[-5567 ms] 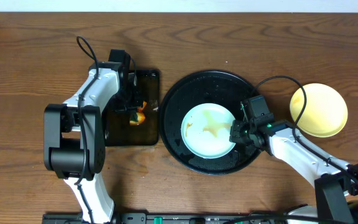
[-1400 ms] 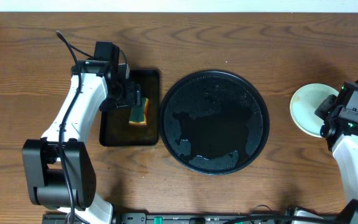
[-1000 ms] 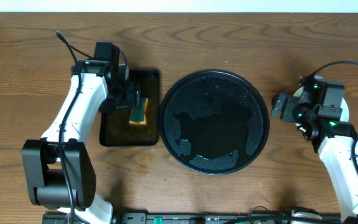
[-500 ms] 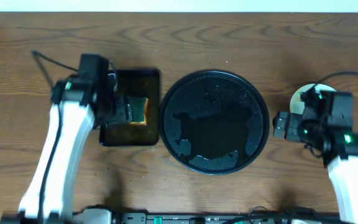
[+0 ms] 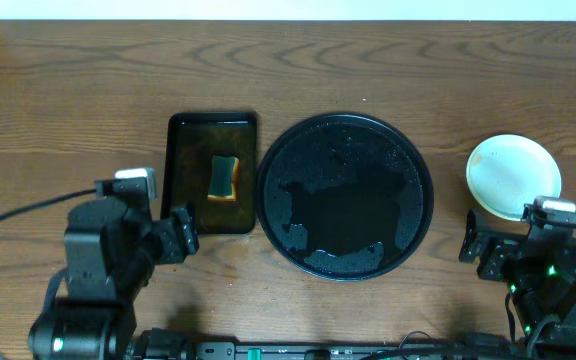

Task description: Clean dirty plates on tray and stack at the side

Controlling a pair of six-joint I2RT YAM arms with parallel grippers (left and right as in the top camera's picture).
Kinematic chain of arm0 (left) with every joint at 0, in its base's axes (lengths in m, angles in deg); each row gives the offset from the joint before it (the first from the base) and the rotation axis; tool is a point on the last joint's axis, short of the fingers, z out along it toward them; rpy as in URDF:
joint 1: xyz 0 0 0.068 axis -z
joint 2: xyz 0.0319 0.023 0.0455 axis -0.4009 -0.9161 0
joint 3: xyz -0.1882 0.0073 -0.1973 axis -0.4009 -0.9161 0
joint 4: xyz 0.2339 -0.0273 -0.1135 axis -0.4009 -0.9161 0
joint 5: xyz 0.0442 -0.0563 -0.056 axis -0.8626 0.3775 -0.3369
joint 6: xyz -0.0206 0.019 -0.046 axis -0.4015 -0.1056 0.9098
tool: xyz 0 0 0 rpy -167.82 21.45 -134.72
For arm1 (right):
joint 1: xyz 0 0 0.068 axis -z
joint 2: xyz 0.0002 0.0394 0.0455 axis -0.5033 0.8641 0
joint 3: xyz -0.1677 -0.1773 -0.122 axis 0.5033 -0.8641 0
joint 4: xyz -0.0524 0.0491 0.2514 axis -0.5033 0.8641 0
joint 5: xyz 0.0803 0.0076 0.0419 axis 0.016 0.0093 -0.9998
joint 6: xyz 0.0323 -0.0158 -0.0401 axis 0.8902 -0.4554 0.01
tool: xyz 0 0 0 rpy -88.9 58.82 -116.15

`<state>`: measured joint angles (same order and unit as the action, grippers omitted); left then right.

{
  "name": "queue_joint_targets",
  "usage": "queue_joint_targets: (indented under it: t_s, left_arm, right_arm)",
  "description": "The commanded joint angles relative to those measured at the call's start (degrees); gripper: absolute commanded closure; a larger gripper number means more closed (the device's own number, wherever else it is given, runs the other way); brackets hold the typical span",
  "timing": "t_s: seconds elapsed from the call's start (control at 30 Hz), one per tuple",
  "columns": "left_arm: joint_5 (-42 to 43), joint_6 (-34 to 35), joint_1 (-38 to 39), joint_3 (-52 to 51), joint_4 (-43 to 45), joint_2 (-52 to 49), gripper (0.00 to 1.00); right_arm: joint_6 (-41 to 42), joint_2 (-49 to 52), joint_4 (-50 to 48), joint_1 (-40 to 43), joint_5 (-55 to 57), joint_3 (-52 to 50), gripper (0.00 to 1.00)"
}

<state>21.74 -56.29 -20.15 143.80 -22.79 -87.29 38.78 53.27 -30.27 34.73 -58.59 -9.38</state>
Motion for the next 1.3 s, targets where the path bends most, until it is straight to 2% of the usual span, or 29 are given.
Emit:
queue_joint_targets:
  t_s: [0.0,0.47,0.53,0.73,0.97,1.27]
  left_arm:
    - [-0.9,-0.1,0.1,-0.4,0.0,3.1,0.21]
    - [-0.9,-0.1,0.1,-0.4,0.0,3.8,0.21]
    - [-0.9,-0.1,0.1,-0.4,0.0,3.8,0.21]
    - [-0.9,-0.1,0.1,-0.4,0.0,3.8,0.21]
    - [-0.9,-0.1,0.1,-0.4,0.0,3.8,0.21]
    - [-0.9,-0.1,0.1,-0.4,0.0,3.8,0.21]
  right_arm:
    - [-0.1,-0.7,1.1,-0.5,1.0,-0.6,0.01]
    - [-0.1,-0.6,12.8,-0.5,1.0,-0.6,0.01]
    - [-2.8,-0.6,15.5,-0.5,3.3,-0.6,0.01]
    - [-2.5,-1.6,14.3,-0.6,2.5,-0.9,0.01]
    - [-2.6,-8.4,1.8,-2.2,1.2,-5.0,0.01]
    - [-3.0,-23.3,-21.9,-4.4,0.3,-19.7,0.01]
